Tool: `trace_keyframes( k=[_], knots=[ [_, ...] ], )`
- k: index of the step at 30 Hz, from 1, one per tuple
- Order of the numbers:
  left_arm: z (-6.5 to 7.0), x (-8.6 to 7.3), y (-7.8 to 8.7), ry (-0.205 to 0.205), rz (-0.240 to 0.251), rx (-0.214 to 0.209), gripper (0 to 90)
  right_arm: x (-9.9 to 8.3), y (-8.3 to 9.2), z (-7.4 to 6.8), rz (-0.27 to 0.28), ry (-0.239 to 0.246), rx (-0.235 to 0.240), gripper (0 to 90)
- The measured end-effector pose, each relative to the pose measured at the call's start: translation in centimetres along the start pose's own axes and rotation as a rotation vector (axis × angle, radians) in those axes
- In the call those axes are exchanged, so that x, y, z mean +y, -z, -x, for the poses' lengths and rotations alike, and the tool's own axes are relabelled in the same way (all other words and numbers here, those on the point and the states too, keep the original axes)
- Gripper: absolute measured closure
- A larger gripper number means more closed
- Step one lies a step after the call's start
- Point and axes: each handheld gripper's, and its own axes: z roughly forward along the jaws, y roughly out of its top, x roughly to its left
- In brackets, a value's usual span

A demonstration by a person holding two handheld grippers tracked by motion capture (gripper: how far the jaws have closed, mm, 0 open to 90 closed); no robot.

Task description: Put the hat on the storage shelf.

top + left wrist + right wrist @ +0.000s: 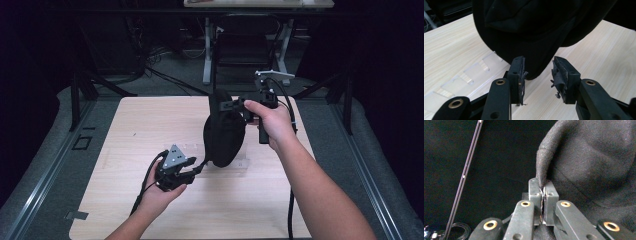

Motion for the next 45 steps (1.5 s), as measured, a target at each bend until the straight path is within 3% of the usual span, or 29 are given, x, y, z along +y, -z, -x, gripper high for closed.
trace_keyframes(
  k=[11,16,23,30,37,45],
  knots=[
    [0.8,0.9,-0.4,-0.028,-0.003,0.001,67.9,0.0,-0.5,-0.1,0.006,-0.002,0.012,87.8],
    [1.2,1.3,-0.9,-0.054,-0.014,0.028,76.7,-0.1,-0.7,-0.2,0.003,-0.001,0.016,87.7],
    [1.5,1.3,-1.0,-0.084,-0.012,0.057,80.5,-0.2,-0.5,-0.3,0.012,0.009,0.011,86.4],
    [1.6,1.3,-1.1,-0.097,-0.014,0.061,81.1,-0.6,0.3,-1.0,0.036,0.061,-0.008,79.6],
    [1.7,1.3,-1.1,-0.118,-0.014,0.071,81.8,-1.1,1.5,-1.4,0.058,0.093,0.009,77.3],
    [1.2,1.3,-0.6,-0.126,-0.024,0.095,84.5,-1.7,2.9,-1.3,0.091,0.161,-0.109,77.5]
  ],
)
